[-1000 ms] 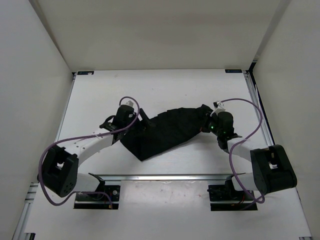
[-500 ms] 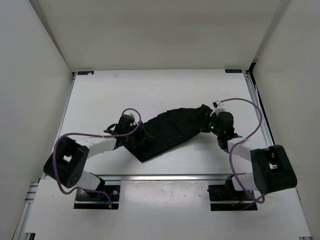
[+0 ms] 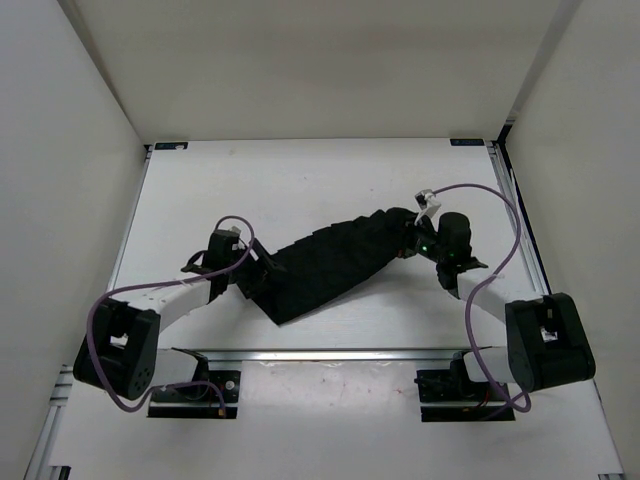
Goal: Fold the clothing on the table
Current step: Fold the skirt
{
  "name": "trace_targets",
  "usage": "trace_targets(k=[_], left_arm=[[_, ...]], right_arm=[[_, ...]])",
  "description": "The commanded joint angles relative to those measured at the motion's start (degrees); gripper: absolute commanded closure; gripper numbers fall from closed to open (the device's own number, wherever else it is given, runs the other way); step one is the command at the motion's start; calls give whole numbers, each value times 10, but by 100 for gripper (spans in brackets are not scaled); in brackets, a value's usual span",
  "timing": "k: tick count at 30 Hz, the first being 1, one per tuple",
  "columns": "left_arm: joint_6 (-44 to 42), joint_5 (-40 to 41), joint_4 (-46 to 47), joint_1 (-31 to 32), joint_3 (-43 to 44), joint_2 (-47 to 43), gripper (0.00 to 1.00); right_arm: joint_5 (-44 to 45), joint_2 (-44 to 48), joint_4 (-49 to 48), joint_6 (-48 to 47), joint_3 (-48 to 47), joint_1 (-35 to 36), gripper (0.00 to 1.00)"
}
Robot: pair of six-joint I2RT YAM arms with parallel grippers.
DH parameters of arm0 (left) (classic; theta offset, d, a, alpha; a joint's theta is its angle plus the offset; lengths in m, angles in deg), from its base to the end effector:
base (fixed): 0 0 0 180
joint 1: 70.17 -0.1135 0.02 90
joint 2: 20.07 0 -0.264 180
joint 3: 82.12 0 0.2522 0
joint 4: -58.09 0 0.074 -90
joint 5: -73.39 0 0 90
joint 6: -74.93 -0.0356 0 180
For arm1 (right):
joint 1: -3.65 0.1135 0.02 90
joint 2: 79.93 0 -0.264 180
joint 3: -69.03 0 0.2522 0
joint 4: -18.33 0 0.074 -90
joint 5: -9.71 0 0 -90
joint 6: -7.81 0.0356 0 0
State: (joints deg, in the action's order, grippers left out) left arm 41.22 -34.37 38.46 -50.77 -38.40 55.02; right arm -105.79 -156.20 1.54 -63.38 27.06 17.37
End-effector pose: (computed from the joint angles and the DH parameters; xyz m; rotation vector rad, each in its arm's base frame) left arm 0.2183 -0.0884 0.1535 -0.6979 2.5550 -0.9008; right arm 0.2556 0.0782 0.1959 -0.2304 1.9114 0.8025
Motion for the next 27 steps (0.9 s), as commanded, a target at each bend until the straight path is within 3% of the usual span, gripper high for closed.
trace_targets(k=[1,10,17,23,27], left_arm=[[-23,-14,-19,-16,-15,-16,20],[0,-16,15,1,9,1,19],[1,-14,13,-2,13,8,21],[-15,-1,-41,-39,23,-44,23],[35,-7,-15,-28,31,-86,24]], right_arm=[[-67,29,-19,-47,-39,10,100],[-83,77,15,-75,-3,39,100],[-118,89,30,-134,-38,86,100],[-118,85,28,-141,-83,117,100],[-112,82,22,-132,-109,120,100]])
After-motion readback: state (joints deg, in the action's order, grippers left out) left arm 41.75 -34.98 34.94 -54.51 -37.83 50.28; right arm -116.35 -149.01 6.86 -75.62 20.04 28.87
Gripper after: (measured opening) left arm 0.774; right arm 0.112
